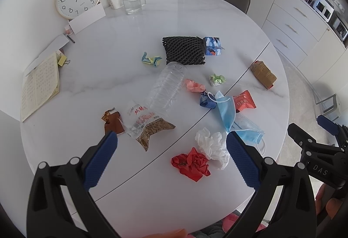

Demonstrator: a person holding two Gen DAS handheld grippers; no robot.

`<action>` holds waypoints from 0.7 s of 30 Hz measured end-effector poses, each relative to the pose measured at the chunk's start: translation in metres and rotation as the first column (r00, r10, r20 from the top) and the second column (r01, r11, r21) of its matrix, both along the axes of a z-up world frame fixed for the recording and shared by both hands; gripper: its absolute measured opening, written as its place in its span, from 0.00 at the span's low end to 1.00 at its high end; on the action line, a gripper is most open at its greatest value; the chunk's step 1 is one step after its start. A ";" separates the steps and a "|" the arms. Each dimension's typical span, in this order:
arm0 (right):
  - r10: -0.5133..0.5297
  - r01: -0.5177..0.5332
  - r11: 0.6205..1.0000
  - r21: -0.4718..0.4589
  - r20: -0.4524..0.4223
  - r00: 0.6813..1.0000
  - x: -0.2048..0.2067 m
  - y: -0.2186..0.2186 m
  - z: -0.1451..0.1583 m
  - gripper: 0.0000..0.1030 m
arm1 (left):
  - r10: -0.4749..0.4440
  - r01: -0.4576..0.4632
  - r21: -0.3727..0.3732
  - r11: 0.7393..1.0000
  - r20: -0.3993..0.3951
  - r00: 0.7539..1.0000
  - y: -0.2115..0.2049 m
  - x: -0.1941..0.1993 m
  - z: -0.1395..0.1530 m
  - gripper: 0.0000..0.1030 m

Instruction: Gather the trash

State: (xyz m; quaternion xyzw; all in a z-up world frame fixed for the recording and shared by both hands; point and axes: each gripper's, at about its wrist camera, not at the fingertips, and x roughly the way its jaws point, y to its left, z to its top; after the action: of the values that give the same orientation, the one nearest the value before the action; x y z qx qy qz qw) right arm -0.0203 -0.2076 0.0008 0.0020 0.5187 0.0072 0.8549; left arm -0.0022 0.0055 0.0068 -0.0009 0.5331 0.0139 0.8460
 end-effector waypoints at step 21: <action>0.001 -0.001 1.000 0.000 0.002 1.000 -0.004 -0.004 0.001 0.98 | 0.004 -0.004 -0.006 1.000 0.005 1.000 -0.002 -0.007 0.003 0.93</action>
State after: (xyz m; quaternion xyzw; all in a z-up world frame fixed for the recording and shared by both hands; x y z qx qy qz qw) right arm -0.0241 -0.2121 0.0018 0.0018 0.5180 0.0076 0.8554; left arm -0.0089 0.0036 0.0094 -0.0047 0.5309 0.0140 0.8473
